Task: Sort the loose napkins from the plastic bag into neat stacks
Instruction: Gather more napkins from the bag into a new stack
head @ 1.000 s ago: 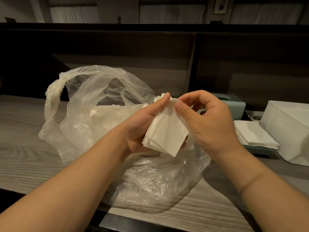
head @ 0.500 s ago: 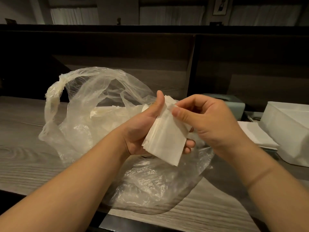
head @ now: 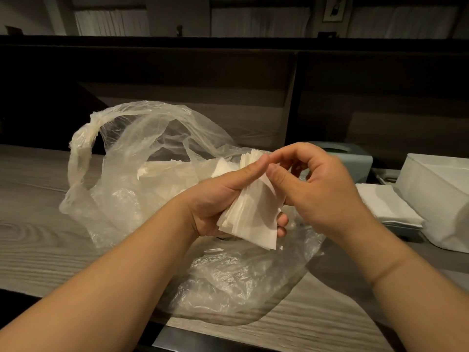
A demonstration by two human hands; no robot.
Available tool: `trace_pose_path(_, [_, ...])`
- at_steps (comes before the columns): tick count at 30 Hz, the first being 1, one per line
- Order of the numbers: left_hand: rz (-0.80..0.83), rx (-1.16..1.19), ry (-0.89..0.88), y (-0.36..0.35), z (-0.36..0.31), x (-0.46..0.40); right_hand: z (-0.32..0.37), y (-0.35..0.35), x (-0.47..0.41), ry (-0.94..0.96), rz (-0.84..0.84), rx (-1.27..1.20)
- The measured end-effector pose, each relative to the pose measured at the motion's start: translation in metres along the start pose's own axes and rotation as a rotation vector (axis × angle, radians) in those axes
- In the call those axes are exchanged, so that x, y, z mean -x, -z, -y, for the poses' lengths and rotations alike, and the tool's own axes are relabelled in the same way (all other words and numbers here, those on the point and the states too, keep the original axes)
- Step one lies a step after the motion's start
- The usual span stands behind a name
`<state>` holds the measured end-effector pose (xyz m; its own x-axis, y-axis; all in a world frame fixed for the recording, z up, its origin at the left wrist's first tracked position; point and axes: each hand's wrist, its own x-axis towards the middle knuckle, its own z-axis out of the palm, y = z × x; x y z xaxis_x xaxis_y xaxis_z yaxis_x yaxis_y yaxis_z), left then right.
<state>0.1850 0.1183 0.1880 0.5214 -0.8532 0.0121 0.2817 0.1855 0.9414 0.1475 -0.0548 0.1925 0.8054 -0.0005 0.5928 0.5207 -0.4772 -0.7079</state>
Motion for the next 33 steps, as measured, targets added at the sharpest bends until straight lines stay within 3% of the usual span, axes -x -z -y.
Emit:
trace_pose_path(17, [0.052, 0.042, 0.006, 0.006, 0.001, 0.001, -0.006, 0.0, -0.003, -0.059, 0.045, -0.062])
trace_pose_path(26, [0.174, -0.07, 0.074, 0.002, -0.002, 0.005, 0.014, 0.014, 0.001, -0.172, 0.448, -0.248])
trace_pose_path(30, [0.157, -0.064, 0.063, 0.0, -0.001, 0.004, 0.016, 0.019, 0.004, -0.175, 0.38, -0.293])
trace_pose_path(33, [0.003, -0.044, 0.01, -0.009, -0.006, 0.002, 0.017, 0.03, 0.003, -0.178, 0.254, -0.259])
